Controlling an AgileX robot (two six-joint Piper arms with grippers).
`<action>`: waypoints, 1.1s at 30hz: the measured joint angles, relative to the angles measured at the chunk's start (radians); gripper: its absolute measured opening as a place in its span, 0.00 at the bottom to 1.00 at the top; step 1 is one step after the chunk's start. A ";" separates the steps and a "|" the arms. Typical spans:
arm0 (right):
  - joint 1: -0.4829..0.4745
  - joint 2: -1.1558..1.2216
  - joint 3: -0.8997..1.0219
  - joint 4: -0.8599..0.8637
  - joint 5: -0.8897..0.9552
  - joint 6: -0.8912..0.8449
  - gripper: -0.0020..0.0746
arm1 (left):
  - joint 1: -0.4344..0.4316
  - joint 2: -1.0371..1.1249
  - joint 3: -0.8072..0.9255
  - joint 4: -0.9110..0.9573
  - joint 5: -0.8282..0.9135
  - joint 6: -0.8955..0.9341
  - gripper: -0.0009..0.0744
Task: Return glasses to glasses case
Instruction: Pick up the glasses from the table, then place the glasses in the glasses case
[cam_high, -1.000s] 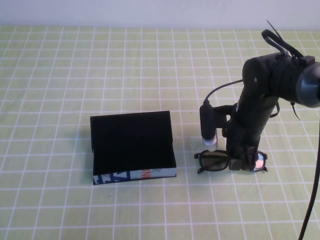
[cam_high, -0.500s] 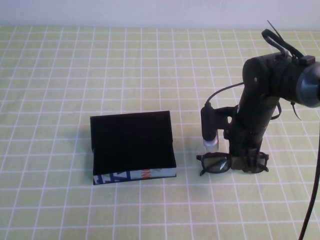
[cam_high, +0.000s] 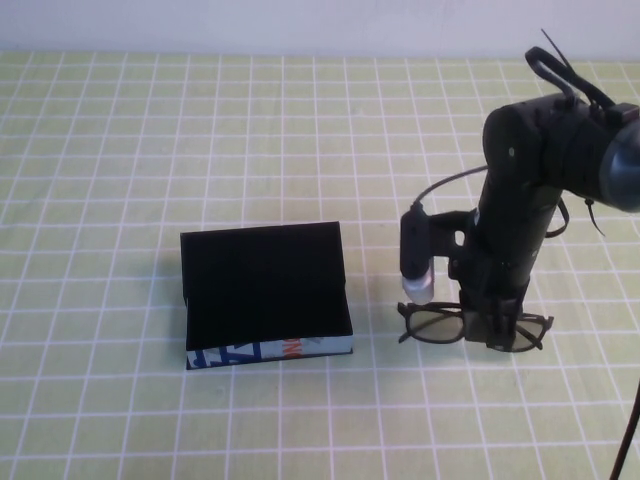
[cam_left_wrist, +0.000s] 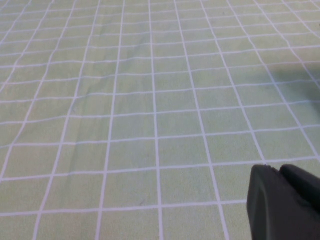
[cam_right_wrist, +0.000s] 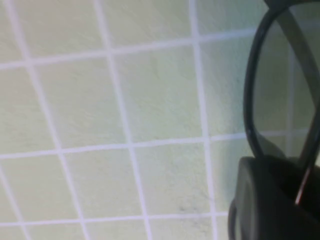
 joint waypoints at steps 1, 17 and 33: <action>0.014 -0.017 -0.005 0.000 0.009 0.009 0.11 | 0.000 0.000 0.000 0.000 0.000 0.000 0.01; 0.364 0.083 -0.417 -0.045 0.039 0.084 0.11 | 0.000 0.000 0.000 0.000 0.000 0.000 0.01; 0.414 0.268 -0.566 -0.083 0.043 0.117 0.11 | 0.000 0.000 0.000 0.000 0.000 0.000 0.01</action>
